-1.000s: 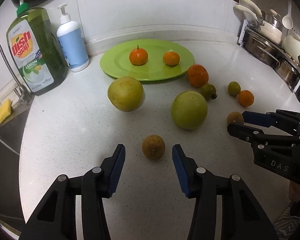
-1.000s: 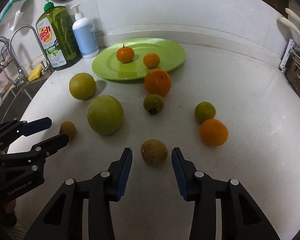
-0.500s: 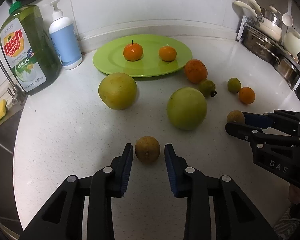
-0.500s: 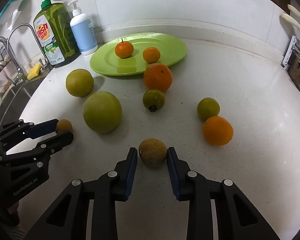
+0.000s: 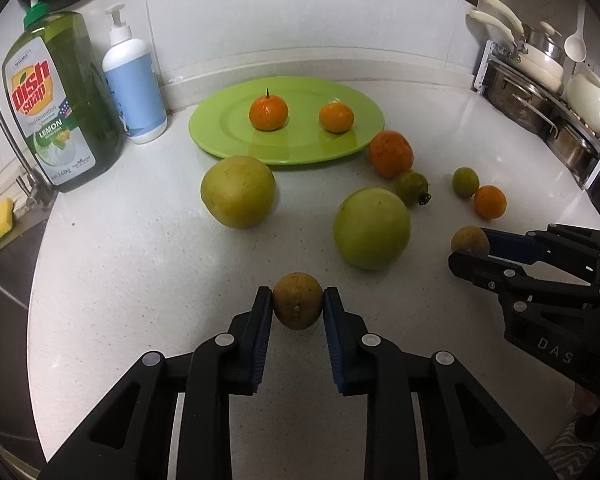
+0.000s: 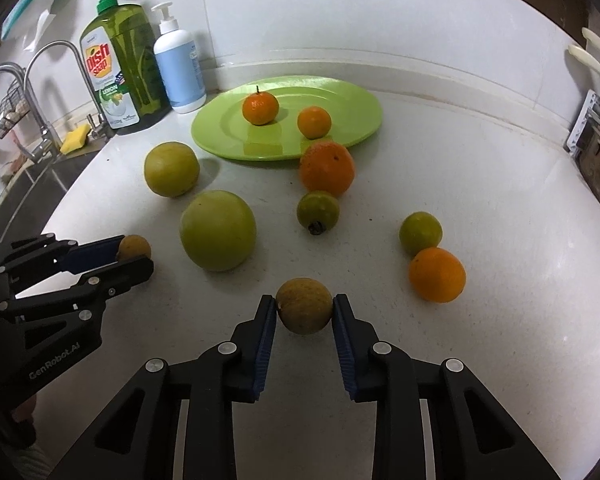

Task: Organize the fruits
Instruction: 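Grasp a brown kiwi with the left tool while the right tool grasps another kiwi, then carry both held kiwis over the light-green plate with both tools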

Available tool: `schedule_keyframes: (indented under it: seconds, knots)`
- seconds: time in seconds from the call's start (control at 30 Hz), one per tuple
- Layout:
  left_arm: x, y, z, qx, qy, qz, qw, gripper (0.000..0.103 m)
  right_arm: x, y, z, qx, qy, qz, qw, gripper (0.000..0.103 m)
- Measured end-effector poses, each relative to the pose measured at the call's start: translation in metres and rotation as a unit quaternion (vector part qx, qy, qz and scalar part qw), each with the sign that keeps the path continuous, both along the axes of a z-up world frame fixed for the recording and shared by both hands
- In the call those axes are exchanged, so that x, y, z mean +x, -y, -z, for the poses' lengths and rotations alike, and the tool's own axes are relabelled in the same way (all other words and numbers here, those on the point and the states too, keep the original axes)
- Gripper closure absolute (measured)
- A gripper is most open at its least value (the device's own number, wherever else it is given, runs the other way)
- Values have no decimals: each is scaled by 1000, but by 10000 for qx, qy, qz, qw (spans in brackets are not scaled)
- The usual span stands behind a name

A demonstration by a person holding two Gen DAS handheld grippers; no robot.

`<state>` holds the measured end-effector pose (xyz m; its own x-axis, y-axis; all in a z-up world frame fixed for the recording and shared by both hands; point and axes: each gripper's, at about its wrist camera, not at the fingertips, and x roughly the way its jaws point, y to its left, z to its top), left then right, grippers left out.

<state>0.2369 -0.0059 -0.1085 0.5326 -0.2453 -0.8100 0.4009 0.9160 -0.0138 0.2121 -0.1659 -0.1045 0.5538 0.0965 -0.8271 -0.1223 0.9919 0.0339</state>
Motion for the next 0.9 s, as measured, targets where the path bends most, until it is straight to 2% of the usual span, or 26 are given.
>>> schedule_keyframes:
  seconds: [0.47,0.9]
  knots:
    - [-4,-2,-34,-177,393,-34,9991,77,-5,-8,-28,-24,423,-169,9990,73]
    - [14,-5,-66,-290,811,-214,9961,77,15,-9,-59,205,801,-243,9963,73]
